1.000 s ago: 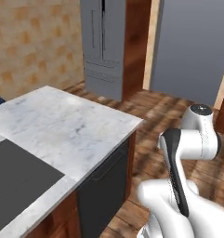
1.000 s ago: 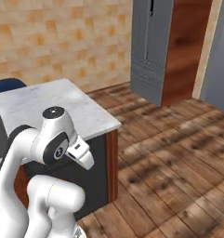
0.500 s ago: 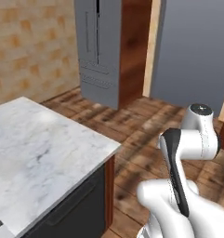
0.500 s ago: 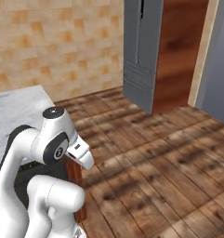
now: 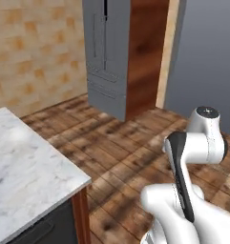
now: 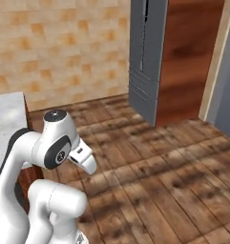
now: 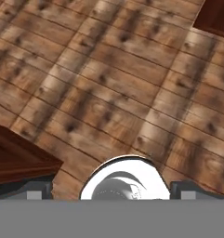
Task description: Place one of the steaks on the plate and the other in the bowl. Then place the bowl in the fridge.
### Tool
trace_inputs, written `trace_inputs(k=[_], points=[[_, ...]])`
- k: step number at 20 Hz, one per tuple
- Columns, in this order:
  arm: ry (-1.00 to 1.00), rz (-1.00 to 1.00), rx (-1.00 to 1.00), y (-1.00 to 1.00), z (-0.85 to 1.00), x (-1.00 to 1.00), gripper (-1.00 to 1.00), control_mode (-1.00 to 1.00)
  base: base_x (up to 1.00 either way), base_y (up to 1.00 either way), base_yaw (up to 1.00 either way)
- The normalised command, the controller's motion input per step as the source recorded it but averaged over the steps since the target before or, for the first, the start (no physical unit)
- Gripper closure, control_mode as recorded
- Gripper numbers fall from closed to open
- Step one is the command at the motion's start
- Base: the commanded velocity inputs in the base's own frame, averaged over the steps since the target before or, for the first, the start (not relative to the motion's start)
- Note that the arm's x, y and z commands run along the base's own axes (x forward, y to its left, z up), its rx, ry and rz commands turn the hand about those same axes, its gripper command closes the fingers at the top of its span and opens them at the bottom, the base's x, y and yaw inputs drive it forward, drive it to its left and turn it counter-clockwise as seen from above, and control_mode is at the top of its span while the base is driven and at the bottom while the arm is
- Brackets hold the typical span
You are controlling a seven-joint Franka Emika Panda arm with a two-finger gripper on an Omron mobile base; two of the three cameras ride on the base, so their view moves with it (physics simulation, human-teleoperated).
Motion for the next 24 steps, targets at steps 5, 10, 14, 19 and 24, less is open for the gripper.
trace_inputs(k=[5, 10, 14, 19, 24], points=[[0.0, 0.0, 0.0, 0.0, 0.0, 0.0, -1.0, 1.0, 0.56, -1.0, 0.53], [0.0, 0.0, 0.0, 0.0, 0.0, 0.0, -1.0, 1.0, 0.51, -0.94, 0.58], [0.0, 0.0, 0.0, 0.0, 0.0, 0.0, -1.0, 1.0, 0.72, -1.0, 0.5], [0.0, 0.0, 0.0, 0.0, 0.0, 0.0, -1.0, 1.0, 1.0, -0.75, 0.14], [0.0, 0.0, 0.0, 0.0, 0.0, 0.0, -1.0, 1.0, 1.0, -0.05, 0.16]])
